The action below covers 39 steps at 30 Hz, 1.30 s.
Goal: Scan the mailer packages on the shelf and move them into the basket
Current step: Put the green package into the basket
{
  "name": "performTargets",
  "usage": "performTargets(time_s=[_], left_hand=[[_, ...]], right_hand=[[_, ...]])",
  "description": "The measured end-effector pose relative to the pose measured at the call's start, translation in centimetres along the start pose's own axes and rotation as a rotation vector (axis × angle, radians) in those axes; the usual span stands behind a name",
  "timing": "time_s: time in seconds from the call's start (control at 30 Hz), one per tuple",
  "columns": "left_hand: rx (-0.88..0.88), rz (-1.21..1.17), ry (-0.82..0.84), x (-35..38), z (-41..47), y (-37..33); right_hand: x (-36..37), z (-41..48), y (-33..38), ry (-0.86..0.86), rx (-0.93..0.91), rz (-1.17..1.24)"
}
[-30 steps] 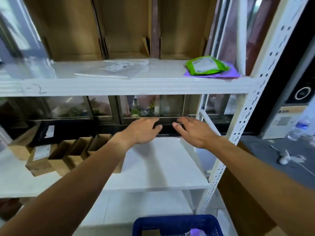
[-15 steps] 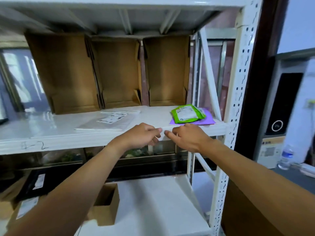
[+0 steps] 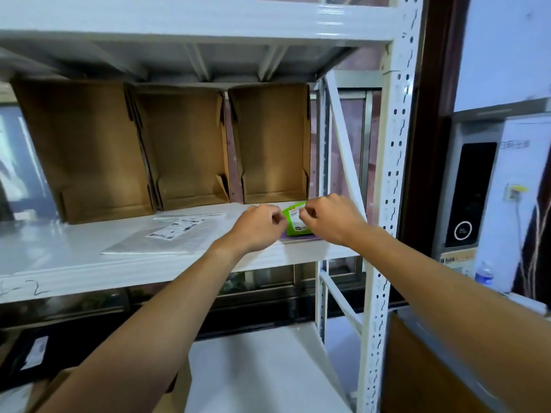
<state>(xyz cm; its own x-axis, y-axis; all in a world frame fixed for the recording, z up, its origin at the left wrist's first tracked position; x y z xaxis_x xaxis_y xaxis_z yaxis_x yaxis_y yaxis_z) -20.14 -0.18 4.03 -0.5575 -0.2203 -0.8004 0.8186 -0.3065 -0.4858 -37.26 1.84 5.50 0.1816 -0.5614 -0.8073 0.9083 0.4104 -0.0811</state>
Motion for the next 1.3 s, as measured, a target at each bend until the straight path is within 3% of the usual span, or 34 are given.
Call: performTargets(time_s=[0.13, 0.37, 0.53, 1.1, 1.3], left_hand=[[0.005, 0.093, 0.031, 1.7, 1.0, -0.6], [-0.001, 0.163, 0.080, 2.8, 1.8, -0.9], [-0.035, 0.141, 0.102, 2.5, 1.8, 0.2], [-0.118, 0.199, 0.016, -2.9, -0.4, 7.4], [-0.146, 0.250, 0.011, -4.7, -1.2, 9.5]], right_hand=[[0.0, 0.2, -1.7, -0.011, 0.084, 0.020], [2.3, 0.9, -3.9, 0.277, 0.266, 0.209], [3.4, 1.6, -3.8, 0.236, 0.265, 0.341], [7.0, 5.3, 4.6, 0.260, 0.121, 0.386], [7.6, 6.6, 7.4, 0.189, 0.071, 0.393]])
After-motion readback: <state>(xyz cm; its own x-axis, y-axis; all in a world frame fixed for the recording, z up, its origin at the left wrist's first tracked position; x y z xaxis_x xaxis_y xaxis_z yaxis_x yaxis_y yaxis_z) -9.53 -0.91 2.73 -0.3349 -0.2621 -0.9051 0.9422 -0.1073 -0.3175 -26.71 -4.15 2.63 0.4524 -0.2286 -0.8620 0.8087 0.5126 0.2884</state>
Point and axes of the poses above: each hand's wrist, its own z-axis towards the middle knuckle, its own x-axis out of the palm, y = z × x, the point moved 3 cm from there along z, towards the middle knuckle, and after that the axes turned 10 degrees about -x, right-handed, at the moved point
